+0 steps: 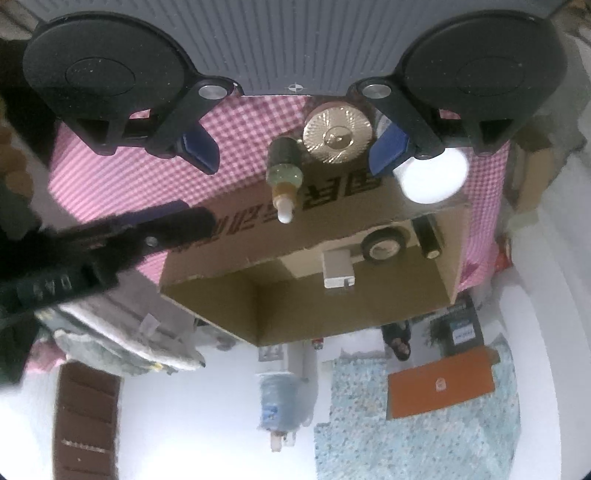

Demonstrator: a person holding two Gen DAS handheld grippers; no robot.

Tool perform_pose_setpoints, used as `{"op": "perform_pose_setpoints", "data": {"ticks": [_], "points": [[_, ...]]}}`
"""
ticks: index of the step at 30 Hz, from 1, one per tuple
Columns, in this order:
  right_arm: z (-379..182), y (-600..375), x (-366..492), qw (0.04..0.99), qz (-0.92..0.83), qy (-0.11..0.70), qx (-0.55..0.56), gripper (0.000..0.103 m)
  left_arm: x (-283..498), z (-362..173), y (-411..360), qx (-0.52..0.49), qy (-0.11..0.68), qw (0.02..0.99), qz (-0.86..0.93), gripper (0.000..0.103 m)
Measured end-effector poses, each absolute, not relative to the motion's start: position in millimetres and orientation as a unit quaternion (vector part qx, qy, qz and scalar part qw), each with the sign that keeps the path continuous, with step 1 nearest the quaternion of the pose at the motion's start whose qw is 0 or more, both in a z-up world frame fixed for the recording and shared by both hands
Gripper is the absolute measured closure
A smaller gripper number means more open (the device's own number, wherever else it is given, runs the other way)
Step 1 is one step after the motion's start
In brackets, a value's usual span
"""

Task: Organize rigid objects
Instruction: 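Grasp the green dropper bottle by its body with the right gripper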

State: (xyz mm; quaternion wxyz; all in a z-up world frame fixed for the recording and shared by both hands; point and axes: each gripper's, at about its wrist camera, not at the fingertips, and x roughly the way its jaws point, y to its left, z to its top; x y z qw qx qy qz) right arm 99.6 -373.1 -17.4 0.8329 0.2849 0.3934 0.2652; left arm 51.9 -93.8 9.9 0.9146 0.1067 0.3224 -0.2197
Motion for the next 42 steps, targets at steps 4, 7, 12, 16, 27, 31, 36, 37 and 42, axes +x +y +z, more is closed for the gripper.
{"op": "perform_pose_setpoints", "data": {"ticks": [4, 7, 12, 16, 27, 31, 36, 37, 42], "points": [[-15.3, -351.9, 102.4, 0.849, 0.27, 0.39, 0.232, 0.047, 61.0, -8.2, -109.1, 0.136, 0.306, 0.915, -0.224, 0.02], [-14.1, -336.8, 109.5, 0.861, 0.269, 0.386, 0.192, 0.047, 63.0, -17.7, -114.7, 0.144, 0.298, 0.914, -0.234, 0.025], [-18.1, -319.2, 123.2, 0.868, 0.268, 0.39, 0.153, 0.049, 78.6, -29.9, -121.6, 0.151, 0.302, 0.911, -0.238, 0.042], [-21.1, -310.2, 133.2, 0.868, 0.27, 0.394, 0.136, 0.055, 86.5, -35.4, -120.0, 0.138, 0.313, 0.908, -0.241, 0.054], [-23.1, -312.9, 134.7, 0.867, 0.27, 0.401, 0.122, 0.08, 97.9, -39.0, -117.7, 0.099, 0.317, 0.907, -0.26, 0.066], [-21.0, -323.8, 127.1, 0.868, 0.257, 0.406, 0.124, 0.08, 90.2, -41.0, -123.7, 0.094, 0.314, 0.902, -0.283, 0.066], [-20.0, -335.0, 120.7, 0.866, 0.251, 0.413, 0.128, 0.08, 80.7, -47.0, -133.7, 0.121, 0.303, 0.901, -0.286, 0.065], [-19.9, -335.8, 120.7, 0.865, 0.253, 0.414, 0.127, 0.08, 80.7, -48.7, -134.9, 0.127, 0.303, 0.901, -0.282, 0.065], [-20.8, -333.0, 122.3, 0.865, 0.255, 0.415, 0.119, 0.077, 82.4, -55.3, -138.6, 0.139, 0.309, 0.899, -0.277, 0.064]]}}
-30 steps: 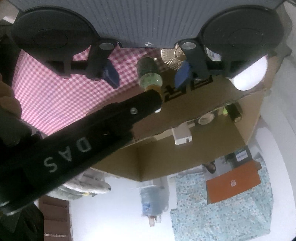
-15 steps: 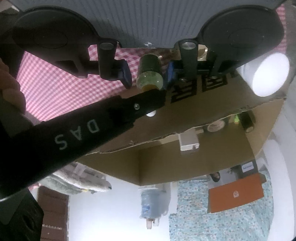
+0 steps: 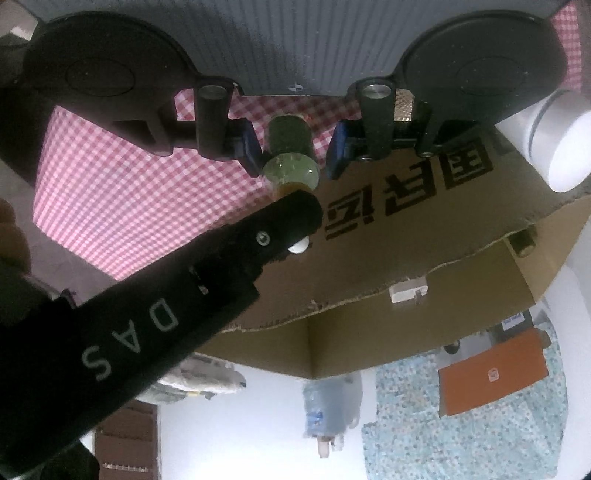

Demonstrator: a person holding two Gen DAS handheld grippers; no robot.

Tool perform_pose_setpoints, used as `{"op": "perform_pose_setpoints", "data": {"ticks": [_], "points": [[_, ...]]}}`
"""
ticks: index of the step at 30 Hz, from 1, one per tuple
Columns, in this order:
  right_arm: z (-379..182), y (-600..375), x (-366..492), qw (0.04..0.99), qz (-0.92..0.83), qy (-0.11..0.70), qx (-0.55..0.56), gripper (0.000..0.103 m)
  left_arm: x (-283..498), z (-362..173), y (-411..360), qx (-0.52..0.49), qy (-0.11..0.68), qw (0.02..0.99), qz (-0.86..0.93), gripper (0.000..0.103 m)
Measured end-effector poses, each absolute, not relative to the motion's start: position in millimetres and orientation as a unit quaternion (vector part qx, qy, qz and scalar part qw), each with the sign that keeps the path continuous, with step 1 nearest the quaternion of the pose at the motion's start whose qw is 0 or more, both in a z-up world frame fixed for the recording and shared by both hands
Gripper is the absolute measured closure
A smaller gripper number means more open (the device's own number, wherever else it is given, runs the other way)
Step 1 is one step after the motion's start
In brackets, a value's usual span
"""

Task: Organize rigid objects
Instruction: 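Grasp the green dropper bottle by its body with the right gripper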

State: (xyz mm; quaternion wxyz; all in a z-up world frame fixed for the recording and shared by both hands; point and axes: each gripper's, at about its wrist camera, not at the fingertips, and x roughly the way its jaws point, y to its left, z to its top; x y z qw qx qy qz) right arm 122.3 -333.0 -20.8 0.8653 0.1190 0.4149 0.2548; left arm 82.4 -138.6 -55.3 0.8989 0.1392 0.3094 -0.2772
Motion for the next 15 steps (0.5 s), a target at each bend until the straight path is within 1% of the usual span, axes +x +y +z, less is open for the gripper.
{"op": "perform_pose_setpoints", "data": {"ticks": [8, 15], "points": [[-27.7, -326.6, 127.4, 0.864, 0.256, 0.421, 0.104, 0.077, 77.7, -62.9, -142.6, 0.152, 0.31, 0.897, -0.276, 0.07], [-27.0, -328.4, 126.9, 0.866, 0.255, 0.418, 0.099, 0.077, 78.6, -62.3, -143.5, 0.147, 0.309, 0.898, -0.276, 0.071]]}}
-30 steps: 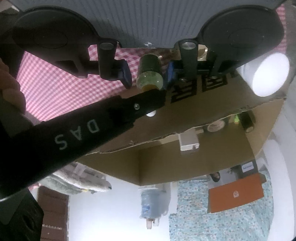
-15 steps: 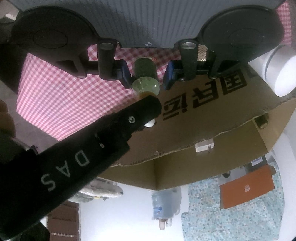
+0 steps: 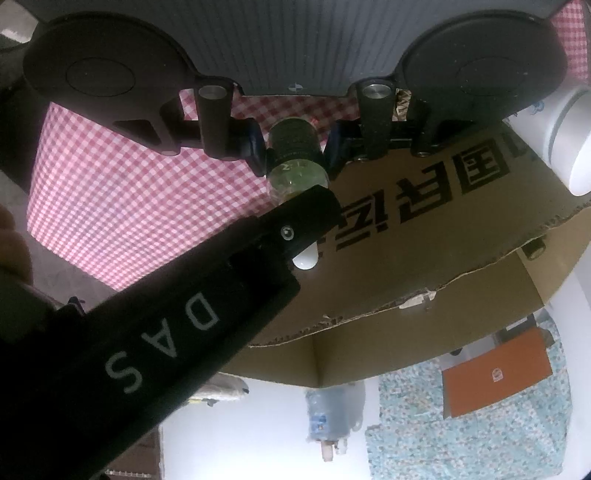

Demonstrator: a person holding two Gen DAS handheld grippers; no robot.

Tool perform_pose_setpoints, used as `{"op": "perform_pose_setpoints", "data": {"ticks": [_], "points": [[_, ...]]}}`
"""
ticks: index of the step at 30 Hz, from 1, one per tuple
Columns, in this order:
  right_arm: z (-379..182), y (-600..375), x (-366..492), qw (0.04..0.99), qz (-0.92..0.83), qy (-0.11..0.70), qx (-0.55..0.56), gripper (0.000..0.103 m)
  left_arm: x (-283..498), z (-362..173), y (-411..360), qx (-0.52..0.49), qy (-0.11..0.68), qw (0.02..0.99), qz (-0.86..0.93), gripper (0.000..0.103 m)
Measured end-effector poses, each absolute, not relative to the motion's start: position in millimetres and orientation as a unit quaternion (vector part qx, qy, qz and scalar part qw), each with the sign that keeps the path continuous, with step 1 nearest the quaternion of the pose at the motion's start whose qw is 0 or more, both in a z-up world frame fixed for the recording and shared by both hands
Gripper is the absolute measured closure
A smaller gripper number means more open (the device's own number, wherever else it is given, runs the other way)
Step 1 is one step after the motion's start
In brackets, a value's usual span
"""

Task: Organize rigid objects
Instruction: 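Carry the dropper bottle with the right gripper into the box and release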

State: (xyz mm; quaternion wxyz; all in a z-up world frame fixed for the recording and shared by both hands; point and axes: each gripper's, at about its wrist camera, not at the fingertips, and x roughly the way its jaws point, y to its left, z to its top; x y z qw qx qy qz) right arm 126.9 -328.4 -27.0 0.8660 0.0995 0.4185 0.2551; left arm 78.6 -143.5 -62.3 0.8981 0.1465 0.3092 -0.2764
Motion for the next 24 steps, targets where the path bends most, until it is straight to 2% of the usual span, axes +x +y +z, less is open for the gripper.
{"op": "perform_pose_setpoints", "data": {"ticks": [12, 24], "points": [[-8.7, -333.6, 112.8, 0.873, 0.26, 0.4, 0.098, 0.079, 65.5, -41.7, -140.1, 0.141, 0.292, 0.905, -0.276, 0.072], [70.5, -333.4, 107.2, 0.889, 0.309, 0.324, 0.093, 0.078, 63.6, 36.0, -128.9, 0.124, 0.243, 0.928, -0.253, 0.072]]}}
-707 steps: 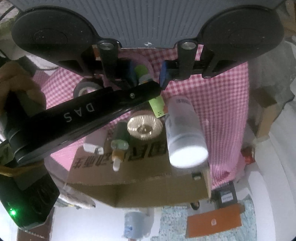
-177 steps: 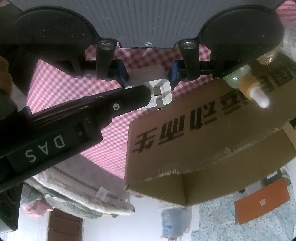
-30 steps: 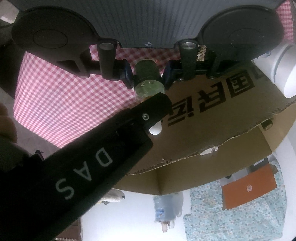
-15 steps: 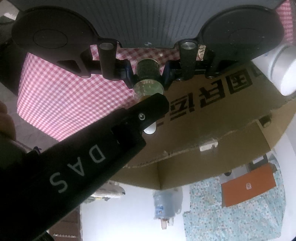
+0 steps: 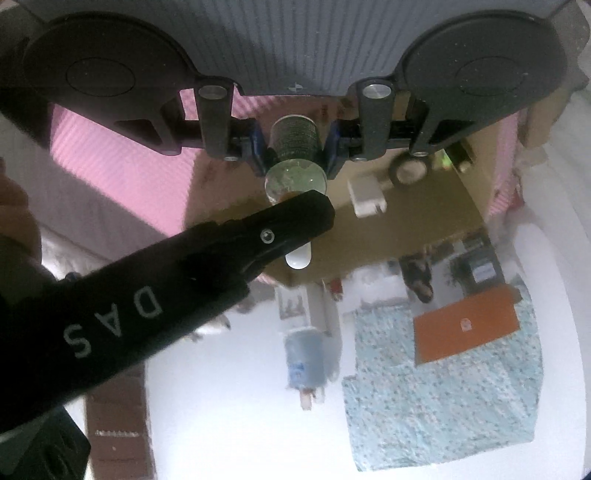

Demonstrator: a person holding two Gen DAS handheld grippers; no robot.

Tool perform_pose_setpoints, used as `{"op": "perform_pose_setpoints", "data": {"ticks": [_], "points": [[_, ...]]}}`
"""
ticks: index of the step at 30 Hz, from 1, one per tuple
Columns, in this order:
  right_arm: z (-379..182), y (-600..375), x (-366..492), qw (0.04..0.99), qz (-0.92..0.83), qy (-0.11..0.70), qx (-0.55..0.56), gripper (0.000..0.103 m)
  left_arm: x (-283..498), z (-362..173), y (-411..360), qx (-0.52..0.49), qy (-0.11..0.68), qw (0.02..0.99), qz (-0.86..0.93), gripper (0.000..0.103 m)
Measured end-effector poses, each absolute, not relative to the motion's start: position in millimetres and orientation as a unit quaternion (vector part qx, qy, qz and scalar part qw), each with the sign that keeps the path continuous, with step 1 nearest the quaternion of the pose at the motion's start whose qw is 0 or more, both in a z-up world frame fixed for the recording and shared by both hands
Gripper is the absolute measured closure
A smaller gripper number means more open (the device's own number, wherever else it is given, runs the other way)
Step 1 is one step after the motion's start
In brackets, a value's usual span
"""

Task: Organize rigid objects
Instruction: 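Carry the dropper bottle with the right gripper into the box and release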

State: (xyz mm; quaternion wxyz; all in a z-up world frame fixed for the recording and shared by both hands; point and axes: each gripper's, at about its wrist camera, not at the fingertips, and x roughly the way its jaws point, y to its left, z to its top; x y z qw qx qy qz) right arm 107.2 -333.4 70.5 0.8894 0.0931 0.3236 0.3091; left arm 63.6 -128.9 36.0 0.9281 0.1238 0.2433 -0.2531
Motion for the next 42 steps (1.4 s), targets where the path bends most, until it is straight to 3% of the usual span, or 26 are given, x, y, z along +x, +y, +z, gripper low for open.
{"op": "perform_pose_setpoints", "data": {"ticks": [9, 22, 42], "points": [[91.1, -339.9, 190.8, 0.876, 0.321, 0.346, 0.097, 0.078, 145.6, 53.5, -138.9, 0.047, 0.313, 0.913, -0.257, 0.072], [25.4, -369.3, 327.4, 0.844, 0.286, 0.43, 0.142, 0.078, 273.4, 6.9, -184.3, 0.005, 0.434, 0.871, -0.228, 0.072], [-6.5, -349.9, 367.8, 0.839, 0.266, 0.472, 0.05, 0.076, 304.4, -11.6, -199.5, 0.023, 0.481, 0.852, -0.205, 0.066]]}}
